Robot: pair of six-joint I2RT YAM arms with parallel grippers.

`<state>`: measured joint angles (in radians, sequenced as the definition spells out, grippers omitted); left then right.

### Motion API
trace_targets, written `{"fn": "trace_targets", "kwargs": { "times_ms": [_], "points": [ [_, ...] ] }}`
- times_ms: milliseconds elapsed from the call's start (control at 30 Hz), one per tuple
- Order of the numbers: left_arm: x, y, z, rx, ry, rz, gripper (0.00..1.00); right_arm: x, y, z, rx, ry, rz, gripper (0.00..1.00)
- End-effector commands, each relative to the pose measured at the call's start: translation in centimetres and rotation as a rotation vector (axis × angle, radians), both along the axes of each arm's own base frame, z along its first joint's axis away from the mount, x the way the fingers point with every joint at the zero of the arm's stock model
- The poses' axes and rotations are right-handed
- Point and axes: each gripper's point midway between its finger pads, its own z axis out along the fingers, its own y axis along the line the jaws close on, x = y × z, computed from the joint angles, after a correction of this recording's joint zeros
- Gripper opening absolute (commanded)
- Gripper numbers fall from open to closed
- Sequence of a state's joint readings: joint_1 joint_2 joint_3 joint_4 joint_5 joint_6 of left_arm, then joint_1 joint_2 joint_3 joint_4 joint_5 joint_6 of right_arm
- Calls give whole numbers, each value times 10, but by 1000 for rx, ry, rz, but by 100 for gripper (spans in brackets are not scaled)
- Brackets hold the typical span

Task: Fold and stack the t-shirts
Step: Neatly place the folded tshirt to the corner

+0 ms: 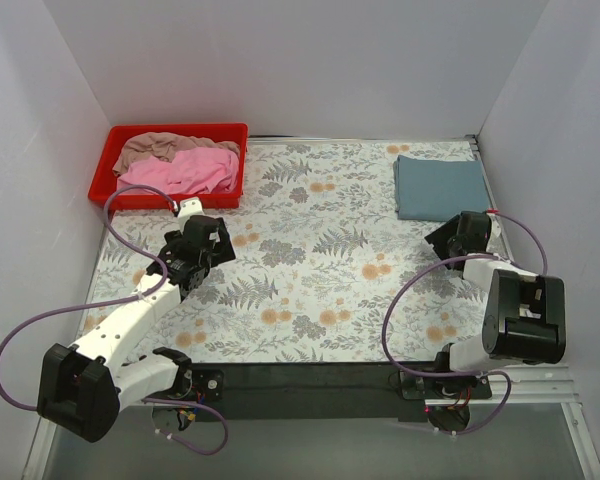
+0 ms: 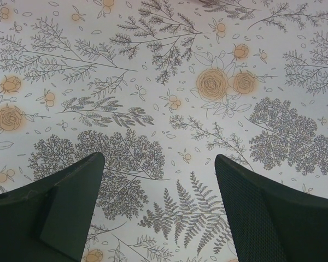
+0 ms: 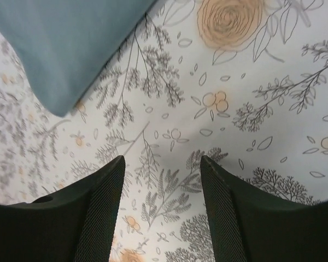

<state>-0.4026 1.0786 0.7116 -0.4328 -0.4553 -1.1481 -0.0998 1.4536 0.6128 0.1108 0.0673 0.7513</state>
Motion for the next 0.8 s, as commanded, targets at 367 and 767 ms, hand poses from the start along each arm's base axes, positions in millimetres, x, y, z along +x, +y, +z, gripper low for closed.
{"fn": "trace_targets", "kwargs": {
  "times_ms": [367,767],
  "points": [
    [7,-1,8,3,-26,-1,80,64,-49,8,204,-295,-330,61],
    [8,-1,0,16,1,-5,80,125,-63,-5,179,-325,-297,52]
  ]
}}
